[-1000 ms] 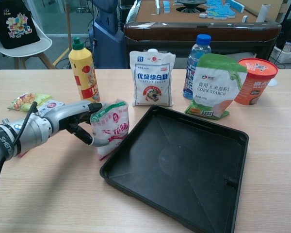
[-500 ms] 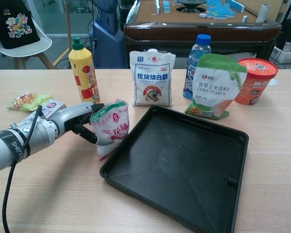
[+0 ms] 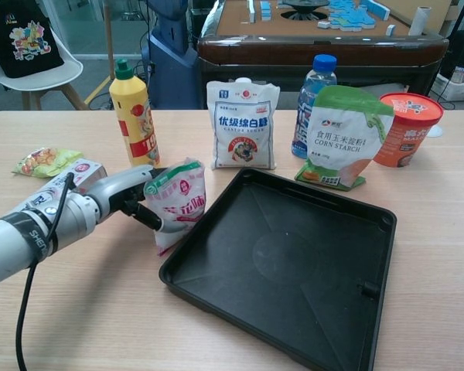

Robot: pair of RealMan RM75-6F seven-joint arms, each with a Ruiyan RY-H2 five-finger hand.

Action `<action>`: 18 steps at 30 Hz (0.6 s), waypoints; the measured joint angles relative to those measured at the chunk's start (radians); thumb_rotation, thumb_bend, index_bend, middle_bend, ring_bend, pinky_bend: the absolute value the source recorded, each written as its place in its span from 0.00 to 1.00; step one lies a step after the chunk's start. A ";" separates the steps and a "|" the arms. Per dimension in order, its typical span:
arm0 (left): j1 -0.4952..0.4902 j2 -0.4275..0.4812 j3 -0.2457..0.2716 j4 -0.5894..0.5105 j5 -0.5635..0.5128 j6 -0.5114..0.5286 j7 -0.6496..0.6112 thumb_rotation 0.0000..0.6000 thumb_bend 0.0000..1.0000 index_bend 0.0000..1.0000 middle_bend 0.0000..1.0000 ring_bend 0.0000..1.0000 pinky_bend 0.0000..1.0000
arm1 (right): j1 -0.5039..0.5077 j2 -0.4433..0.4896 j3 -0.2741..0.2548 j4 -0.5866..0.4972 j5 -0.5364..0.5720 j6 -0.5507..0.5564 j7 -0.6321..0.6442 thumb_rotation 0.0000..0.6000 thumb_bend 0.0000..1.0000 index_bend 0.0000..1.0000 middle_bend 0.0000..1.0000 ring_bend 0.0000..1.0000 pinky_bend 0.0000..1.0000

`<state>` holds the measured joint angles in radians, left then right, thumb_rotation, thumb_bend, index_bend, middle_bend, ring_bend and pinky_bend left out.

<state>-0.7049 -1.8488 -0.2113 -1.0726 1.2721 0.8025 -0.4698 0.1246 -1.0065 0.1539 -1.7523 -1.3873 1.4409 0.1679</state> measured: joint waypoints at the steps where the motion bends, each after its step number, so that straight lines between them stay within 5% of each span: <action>1: -0.001 -0.003 0.000 0.004 0.001 0.000 -0.003 1.00 0.22 0.18 0.26 0.24 0.24 | -0.001 0.000 0.000 0.000 0.000 0.001 0.001 1.00 0.24 0.25 0.32 0.16 0.20; 11: -0.004 -0.044 -0.010 0.048 0.006 0.021 -0.034 1.00 0.22 0.32 0.34 0.33 0.32 | -0.007 0.003 -0.001 0.003 0.002 0.003 0.007 1.00 0.24 0.25 0.32 0.16 0.20; 18: -0.004 -0.072 -0.017 0.088 0.015 0.043 -0.073 1.00 0.22 0.42 0.45 0.43 0.53 | -0.006 0.003 0.001 0.005 0.003 -0.001 0.010 1.00 0.24 0.25 0.32 0.16 0.20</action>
<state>-0.7086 -1.9207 -0.2279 -0.9845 1.2875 0.8457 -0.5430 0.1190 -1.0032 0.1551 -1.7471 -1.3846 1.4400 0.1778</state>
